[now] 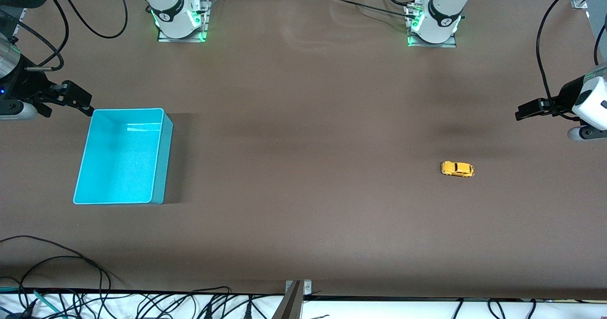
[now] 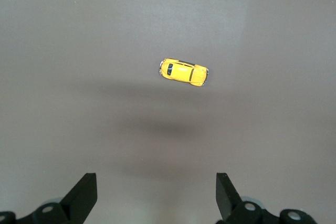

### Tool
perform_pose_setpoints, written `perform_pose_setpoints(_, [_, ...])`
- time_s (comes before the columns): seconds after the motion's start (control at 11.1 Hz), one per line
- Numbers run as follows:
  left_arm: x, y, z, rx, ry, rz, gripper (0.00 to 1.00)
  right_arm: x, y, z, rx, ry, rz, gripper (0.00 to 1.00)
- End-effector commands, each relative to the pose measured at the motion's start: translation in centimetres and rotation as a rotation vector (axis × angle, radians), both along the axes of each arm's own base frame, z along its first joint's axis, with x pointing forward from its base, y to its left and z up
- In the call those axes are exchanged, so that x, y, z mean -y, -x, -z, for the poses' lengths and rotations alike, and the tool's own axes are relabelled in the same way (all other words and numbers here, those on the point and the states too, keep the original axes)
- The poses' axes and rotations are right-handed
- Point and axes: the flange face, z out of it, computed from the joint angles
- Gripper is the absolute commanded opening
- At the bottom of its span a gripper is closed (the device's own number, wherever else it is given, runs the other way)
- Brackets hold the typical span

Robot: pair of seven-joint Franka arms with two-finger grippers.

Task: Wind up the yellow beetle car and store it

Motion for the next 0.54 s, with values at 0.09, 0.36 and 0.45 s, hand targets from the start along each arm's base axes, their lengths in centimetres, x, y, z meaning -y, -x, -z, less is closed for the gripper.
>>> perform_pose_setpoints(0.09, [0.1, 0.16, -1.12, 0.004, -0.028, 0.014, 1.0, -0.07, -0.3, -0.51, 0.001, 0.009, -0.005, 1.0])
perform_pose_setpoints(0.36, [-0.05, 0.18, -0.95, -0.001, -0.026, 0.011, 1.0, -0.08, -0.41, -0.25, -0.003, 0.01, -0.005, 1.0])
perform_pose_setpoints(0.45, [0.03, 0.12, -0.87, -0.001, -0.027, 0.006, 1.0, -0.08, -0.42, -0.25, -0.003, 0.01, -0.005, 1.0])
